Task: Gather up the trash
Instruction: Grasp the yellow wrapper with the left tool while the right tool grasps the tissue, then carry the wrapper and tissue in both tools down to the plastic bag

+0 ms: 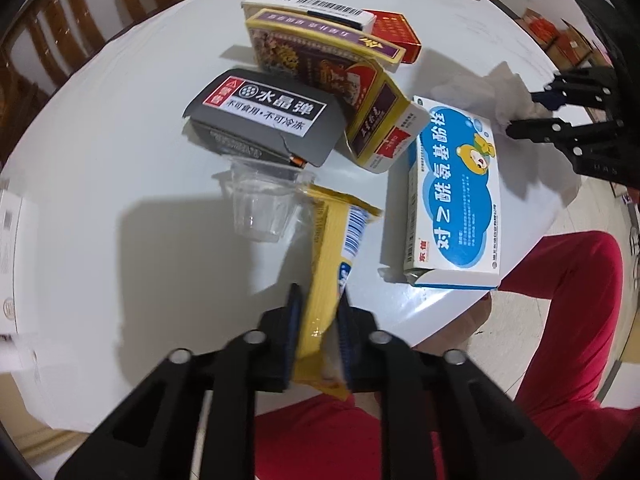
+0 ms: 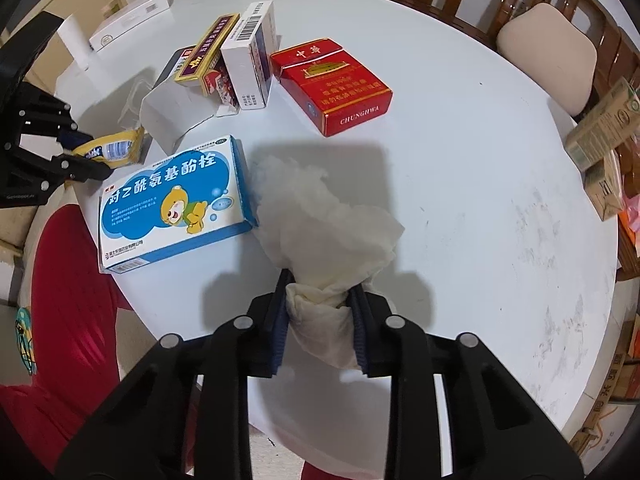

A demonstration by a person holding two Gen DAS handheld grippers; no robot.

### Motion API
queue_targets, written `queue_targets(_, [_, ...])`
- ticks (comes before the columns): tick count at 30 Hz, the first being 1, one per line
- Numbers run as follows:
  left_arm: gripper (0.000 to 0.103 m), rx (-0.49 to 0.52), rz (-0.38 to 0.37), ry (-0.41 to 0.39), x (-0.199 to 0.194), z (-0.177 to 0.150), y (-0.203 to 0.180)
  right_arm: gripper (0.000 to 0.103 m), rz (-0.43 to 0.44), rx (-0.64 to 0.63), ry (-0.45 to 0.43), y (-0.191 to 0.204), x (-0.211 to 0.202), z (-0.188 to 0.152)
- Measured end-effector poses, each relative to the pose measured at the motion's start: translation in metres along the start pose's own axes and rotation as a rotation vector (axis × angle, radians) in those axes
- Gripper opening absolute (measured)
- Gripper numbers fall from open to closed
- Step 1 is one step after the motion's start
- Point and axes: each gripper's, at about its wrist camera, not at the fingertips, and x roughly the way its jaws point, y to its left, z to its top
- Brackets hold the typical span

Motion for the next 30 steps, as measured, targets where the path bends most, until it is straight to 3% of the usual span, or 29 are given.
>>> queue_targets(7, [0.011,-0.064,-0.019,-0.008,0.0,-0.008,0.006,0.026,-0.034,0.019,-0.004,0.007,-0.004,-0.008])
queue_targets(18, [0.011,-0.069,-0.006,-0.066,-0.022,-0.022,-0.002,0.026,-0.061,0.083,-0.038,0.002,-0.027,-0.02])
queue_targets(30, [0.011,-0.067,0.033,-0.164,-0.075,-0.022,-0.022,0.026,-0.12,0.108,-0.163,-0.001,-0.09,-0.021])
